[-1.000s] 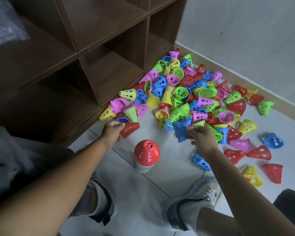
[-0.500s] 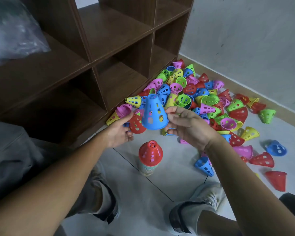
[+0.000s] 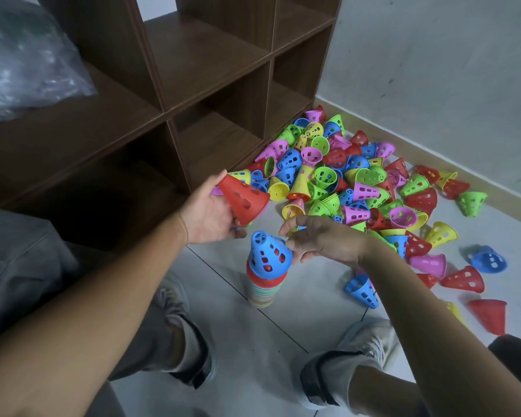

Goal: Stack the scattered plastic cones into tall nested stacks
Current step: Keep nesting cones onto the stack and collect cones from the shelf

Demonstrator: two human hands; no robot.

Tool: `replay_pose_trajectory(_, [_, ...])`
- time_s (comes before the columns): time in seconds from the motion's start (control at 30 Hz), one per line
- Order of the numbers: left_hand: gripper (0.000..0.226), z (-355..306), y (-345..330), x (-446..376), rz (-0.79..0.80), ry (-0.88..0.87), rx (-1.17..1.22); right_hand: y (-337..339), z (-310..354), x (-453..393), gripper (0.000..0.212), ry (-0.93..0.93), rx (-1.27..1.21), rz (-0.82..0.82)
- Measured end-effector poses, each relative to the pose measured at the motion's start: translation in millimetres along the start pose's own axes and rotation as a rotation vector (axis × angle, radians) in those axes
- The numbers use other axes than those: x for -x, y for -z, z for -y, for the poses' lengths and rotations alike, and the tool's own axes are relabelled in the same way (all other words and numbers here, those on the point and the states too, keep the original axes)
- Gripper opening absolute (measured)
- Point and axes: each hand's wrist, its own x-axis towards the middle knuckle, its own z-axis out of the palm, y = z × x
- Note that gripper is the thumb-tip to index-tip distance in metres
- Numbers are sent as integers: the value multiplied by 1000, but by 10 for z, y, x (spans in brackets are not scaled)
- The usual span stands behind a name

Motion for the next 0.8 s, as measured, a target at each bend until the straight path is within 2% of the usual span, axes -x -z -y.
replay_pose_trajectory(0.17, [100,-33,-72,54,64,41,-21,30,-63,-2,27,-92,214,-29])
replay_pose_trajectory(0.3, [108,-33,-119,30,129,92,-103,182,-234,-1,27,-134,186,-157])
replay_pose_trajectory(0.43, [73,-33,-226,9,109,129,-199,412,-615,35,23,-187,150,-385])
replay_pose_trajectory(0.53, [58,-39,-289,5,138,140,-271,522,-991,73,24,-313,221,-562])
replay_pose_trajectory(0.63, [65,-46,-346,1,159,183,-370,540,-1324,99,30,-456,301,-662])
replay_pose_trajectory(0.8, [82,-5,-383,-44,183,224,-475,406,-1640,75,39,-556,397,-576])
